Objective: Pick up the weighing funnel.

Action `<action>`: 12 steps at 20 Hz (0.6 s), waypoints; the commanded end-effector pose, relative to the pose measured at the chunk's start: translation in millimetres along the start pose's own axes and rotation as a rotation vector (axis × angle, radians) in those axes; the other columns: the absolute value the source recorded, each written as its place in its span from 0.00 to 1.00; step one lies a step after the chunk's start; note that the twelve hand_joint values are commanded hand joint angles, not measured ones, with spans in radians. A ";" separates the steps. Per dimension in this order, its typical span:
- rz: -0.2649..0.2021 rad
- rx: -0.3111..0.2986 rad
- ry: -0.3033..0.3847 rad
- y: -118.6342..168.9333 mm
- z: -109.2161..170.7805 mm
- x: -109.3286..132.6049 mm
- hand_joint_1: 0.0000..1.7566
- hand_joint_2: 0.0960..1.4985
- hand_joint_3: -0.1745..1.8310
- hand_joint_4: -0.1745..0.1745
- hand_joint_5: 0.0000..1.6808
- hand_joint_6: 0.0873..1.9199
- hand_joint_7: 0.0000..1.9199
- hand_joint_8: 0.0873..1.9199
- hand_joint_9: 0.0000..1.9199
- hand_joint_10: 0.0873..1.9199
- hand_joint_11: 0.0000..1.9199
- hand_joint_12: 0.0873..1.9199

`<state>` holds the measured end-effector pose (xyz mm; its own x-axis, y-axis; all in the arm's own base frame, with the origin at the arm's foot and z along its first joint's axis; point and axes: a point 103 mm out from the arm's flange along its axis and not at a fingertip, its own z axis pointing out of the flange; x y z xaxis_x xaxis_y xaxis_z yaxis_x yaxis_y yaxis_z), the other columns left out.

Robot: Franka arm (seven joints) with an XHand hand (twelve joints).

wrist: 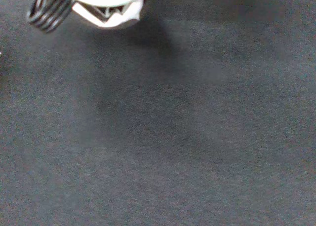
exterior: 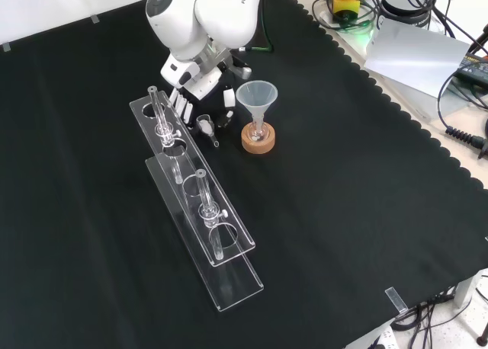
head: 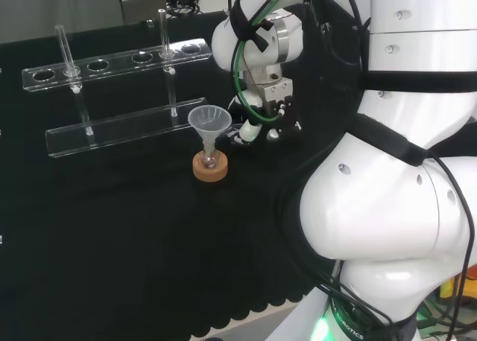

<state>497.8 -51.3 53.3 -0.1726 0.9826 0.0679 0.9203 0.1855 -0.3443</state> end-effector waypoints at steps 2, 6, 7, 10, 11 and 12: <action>0.008 0.000 0.002 -1.1 -0.7 -5.8 0.53 0.37 0.44 0.35 0.38 0.36 0.24 0.35 0.35 0.26 0.22 0.67; 0.010 0.003 -0.020 -1.8 -0.9 -1.2 0.53 0.37 0.44 0.35 0.37 0.38 0.24 0.35 0.35 0.26 0.22 0.67; 0.013 0.001 -0.023 -1.9 -1.0 1.1 0.53 0.37 0.44 0.36 0.38 0.39 0.24 0.35 0.35 0.26 0.22 0.67; 0.023 -0.003 -0.052 -1.6 -2.3 1.2 0.58 0.49 0.35 0.80 0.57 0.43 0.26 0.35 0.36 0.26 0.23 0.67; 0.029 -0.003 -0.057 -1.8 -2.1 0.6 0.59 0.50 0.33 0.90 0.61 0.44 0.27 0.34 0.37 0.26 0.23 0.66; 0.035 -0.003 -0.060 -1.9 -2.0 0.9 0.60 0.50 0.34 0.95 0.64 0.44 0.28 0.33 0.38 0.25 0.24 0.66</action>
<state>497.3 -50.0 55.4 -0.1673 0.9855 0.0299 0.9234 0.1672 -0.3456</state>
